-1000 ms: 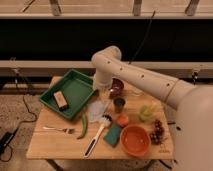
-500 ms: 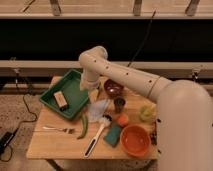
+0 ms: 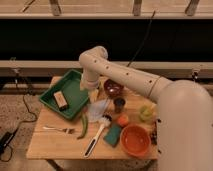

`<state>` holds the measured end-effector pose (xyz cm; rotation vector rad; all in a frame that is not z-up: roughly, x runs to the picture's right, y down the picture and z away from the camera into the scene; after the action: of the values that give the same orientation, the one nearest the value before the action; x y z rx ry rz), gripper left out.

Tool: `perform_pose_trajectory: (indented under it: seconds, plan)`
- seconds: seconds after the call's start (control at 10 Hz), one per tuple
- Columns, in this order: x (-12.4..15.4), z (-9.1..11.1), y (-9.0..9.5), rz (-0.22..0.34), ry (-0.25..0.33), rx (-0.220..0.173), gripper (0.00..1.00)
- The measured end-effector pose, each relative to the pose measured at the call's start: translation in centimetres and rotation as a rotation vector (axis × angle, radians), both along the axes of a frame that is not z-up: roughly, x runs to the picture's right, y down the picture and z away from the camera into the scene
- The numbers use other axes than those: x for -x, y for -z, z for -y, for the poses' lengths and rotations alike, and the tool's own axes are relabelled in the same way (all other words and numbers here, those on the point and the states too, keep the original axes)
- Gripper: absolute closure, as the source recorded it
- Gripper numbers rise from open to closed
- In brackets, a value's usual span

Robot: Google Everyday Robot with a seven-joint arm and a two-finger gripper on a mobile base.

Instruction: Place eraser in table surface

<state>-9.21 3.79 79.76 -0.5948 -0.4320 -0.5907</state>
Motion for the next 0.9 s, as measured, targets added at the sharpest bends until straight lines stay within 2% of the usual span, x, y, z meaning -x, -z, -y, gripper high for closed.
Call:
perform_pose_trajectory:
  seconds: [0.2,0.4,0.6,0.9]
  plan:
    - [0.0,0.1,0.0,0.001,-0.001,0.0,0.35]
    - [0.4,0.6,-0.5,0.031,0.006,-0.011,0.35]
    - [3.3,2.1,-1.9,0.084,0.035,-0.039,0.35]
    - [8.6,3.5,-3.8,0.156,0.118,-0.101,0.35]
